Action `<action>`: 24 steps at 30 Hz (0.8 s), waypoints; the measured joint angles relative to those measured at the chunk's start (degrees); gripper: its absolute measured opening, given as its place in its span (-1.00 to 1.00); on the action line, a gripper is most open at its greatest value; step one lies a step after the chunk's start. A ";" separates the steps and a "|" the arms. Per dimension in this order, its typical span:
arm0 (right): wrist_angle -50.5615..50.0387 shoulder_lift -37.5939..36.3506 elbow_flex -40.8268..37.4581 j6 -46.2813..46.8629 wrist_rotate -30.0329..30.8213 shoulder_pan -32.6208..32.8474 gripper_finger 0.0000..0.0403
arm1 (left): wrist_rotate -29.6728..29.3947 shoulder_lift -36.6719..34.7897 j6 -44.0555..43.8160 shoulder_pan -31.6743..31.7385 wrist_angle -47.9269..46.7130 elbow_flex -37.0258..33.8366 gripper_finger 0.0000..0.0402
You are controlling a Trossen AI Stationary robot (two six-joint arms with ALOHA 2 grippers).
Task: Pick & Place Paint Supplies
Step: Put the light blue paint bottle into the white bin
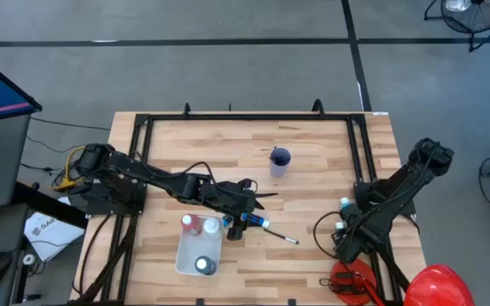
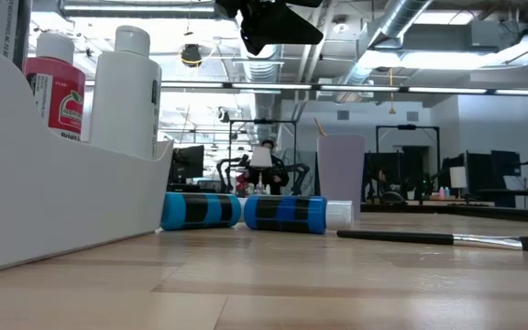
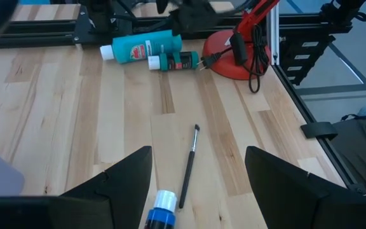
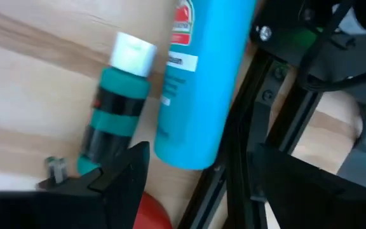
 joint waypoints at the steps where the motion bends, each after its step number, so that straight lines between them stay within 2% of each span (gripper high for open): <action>1: 1.66 0.00 -1.23 0.00 -0.35 0.08 0.37 | 0.00 0.01 0.00 0.00 0.03 0.00 0.22; 8: 13.72 -0.61 -8.71 -0.27 -1.08 0.09 0.37 | 0.17 0.01 0.00 -0.14 0.33 0.00 0.22; 14: 14.71 -0.57 -12.11 1.01 -2.34 0.06 0.37 | 0.17 0.01 0.01 -0.24 0.35 0.00 0.22; 24: 22.21 -0.83 -17.43 1.67 -2.81 -0.44 0.35 | 0.06 0.01 0.02 -0.24 0.70 0.00 0.22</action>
